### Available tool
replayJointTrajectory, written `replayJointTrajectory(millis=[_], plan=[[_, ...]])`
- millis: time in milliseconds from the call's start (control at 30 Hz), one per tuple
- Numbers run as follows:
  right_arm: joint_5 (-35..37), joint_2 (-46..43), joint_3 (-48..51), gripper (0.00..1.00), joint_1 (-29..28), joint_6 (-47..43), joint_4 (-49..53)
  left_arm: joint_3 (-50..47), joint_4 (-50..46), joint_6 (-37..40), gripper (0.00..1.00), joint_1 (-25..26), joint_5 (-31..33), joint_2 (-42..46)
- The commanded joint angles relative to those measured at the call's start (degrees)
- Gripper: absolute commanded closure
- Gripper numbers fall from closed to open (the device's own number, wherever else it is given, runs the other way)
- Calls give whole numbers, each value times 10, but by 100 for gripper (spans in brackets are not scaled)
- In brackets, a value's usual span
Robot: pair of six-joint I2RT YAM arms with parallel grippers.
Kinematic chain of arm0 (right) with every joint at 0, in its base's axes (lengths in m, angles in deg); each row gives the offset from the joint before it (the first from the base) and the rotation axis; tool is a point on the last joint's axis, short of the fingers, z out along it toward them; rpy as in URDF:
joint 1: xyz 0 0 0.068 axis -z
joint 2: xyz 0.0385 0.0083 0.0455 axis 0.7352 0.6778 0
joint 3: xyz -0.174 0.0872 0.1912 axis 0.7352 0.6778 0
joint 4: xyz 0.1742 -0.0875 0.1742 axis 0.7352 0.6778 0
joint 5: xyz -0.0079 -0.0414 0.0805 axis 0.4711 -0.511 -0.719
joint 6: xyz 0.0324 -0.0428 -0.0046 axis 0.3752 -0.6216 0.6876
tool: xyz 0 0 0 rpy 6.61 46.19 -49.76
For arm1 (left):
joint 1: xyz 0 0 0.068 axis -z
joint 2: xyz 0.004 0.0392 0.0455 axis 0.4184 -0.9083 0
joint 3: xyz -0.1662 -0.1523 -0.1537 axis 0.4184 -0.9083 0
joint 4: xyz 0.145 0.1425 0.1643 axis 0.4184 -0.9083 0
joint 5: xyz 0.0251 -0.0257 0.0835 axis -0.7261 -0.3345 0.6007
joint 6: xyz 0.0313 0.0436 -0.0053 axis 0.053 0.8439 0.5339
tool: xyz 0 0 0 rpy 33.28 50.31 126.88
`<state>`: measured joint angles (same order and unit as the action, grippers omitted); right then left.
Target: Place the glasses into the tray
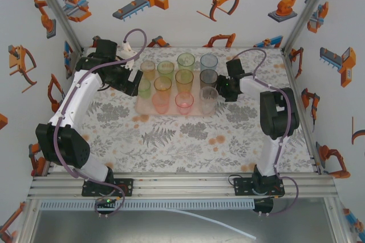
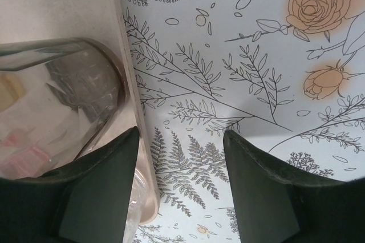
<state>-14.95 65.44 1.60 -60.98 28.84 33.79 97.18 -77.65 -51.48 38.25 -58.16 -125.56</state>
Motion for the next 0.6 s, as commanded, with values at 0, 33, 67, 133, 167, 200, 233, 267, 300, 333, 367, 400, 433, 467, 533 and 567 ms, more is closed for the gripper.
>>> replayJointTrajectory(millis=[0,33,67,133,167,200,233,267,300,333,367,400,433,467,533,567], plan=[[9,28,4,45,-3,-8,18,-4,4,-1,10,-1,1,3],[9,28,4,45,-3,-7,18,-4,4,-1,10,-1,1,4],[9,28,4,45,-3,-8,18,-4,4,-1,10,-1,0,2],[8,28,5,45,-3,-8,19,-4,4,-1,10,-1,1,1],[8,27,5,45,-3,-8,19,-4,4,-1,10,-1,1,1],[7,27,6,45,-3,-7,19,-4,4,-1,10,-1,1,1],[5,28,6,45,-3,-7,18,-4,5,-1,10,-1,1,0],[3,29,6,45,-3,-8,18,-4,6,-2,10,-1,1,0],[0,31,5,45,-3,-7,17,-4,5,-2,10,-1,1,-2],[-2,32,5,45,-3,-7,16,-4,6,-2,10,-1,1,-2],[-3,34,4,45,-3,-7,15,-4,5,-2,10,-1,1,-2],[-4,34,5,45,-3,-6,15,-4,6,-2,10,-1,1,-3],[-4,34,5,45,-3,-6,14,-4,6,-2,10,-1,1,-3],[-4,35,5,45,-3,-4,14,-4,6,-2,10,-1,1,-2],[-4,36,5,45,-3,-5,13,-4,6,-2,10,-1,1,-3],[-4,37,4,45,-3,-5,14,-4,6,-2,10,-1,1,-3]])
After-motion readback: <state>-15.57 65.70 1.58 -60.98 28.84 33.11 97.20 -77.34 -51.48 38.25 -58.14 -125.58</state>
